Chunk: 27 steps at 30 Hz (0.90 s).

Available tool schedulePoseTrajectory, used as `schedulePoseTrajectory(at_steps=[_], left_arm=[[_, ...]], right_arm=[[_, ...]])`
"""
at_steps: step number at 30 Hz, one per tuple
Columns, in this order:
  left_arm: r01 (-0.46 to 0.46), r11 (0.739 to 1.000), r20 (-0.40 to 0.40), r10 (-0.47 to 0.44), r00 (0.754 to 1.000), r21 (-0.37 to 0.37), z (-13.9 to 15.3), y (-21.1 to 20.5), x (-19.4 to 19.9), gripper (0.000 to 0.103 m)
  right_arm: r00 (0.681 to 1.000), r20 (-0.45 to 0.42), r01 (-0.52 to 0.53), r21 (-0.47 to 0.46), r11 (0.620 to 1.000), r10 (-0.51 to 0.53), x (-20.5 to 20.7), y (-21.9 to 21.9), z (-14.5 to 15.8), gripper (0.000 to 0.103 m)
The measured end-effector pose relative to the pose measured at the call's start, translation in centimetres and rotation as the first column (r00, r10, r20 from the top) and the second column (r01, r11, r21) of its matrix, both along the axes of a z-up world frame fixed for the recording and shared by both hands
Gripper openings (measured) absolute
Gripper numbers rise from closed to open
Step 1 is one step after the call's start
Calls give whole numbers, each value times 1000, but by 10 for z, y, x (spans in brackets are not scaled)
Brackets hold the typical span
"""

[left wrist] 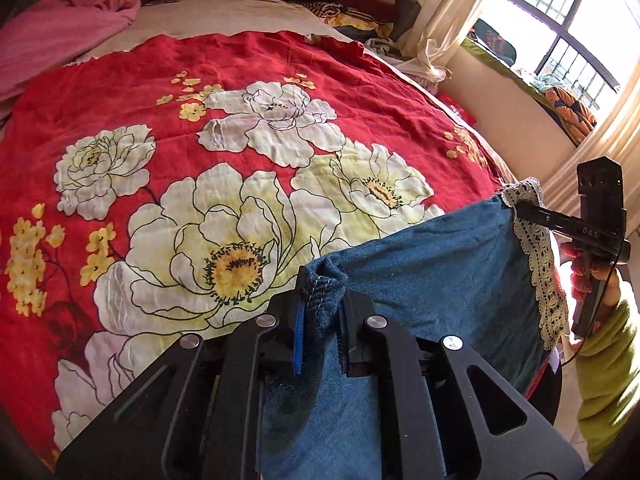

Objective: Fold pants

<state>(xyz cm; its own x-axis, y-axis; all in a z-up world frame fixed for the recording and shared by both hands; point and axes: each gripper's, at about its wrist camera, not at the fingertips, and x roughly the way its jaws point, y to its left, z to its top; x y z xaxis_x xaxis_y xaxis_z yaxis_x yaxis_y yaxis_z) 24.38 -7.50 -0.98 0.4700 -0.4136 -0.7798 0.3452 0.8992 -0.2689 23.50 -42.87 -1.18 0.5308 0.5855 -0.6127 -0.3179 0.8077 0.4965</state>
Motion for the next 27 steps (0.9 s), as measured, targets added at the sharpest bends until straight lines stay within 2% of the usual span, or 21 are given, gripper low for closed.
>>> schedulePoseTrajectory(at_steps=[3,5,7,9,11,12,14,18,21,24,27], left_arm=[[-19,999,-13,19,1000,38,-12,-6,7,6],[-32,998,-33,33,999,55,-24,-7,11,8],[-33,996,-23,35,999,86,-33,-10,10,11],[-32,994,-10,33,999,101,-35,-10,9,13],[-48,995,-13,50,999,90,-31,-6,9,19],[-66,994,-7,67,998,92,-27,-4,7,31],[-99,991,9,99,995,93,-16,3,1,42],[-159,981,68,151,986,116,6,20,-27,45],[-200,970,108,186,977,136,17,33,-61,48],[-230,971,113,221,969,72,25,57,-101,48],[-290,956,124,284,951,35,29,90,-143,48]], right_arm=[[1000,-29,-1,-96,995,-1,16,8,-8,18],[997,-71,-4,-205,979,-10,25,17,-22,19],[997,-80,-17,-277,961,-5,27,24,-31,22],[997,-78,-6,-304,953,-18,28,25,-34,30],[997,-70,18,-304,953,-41,25,21,-30,40],[997,-59,35,-294,955,-55,21,16,-25,46],[996,-22,81,-256,963,-90,7,5,-13,54],[989,18,146,-139,979,-145,-34,-17,8,58],[987,28,161,-102,982,-159,-73,-24,13,61],[986,-1,164,-66,984,-165,-107,-25,7,61],[984,-29,176,-43,984,-177,-133,-26,-3,61]])
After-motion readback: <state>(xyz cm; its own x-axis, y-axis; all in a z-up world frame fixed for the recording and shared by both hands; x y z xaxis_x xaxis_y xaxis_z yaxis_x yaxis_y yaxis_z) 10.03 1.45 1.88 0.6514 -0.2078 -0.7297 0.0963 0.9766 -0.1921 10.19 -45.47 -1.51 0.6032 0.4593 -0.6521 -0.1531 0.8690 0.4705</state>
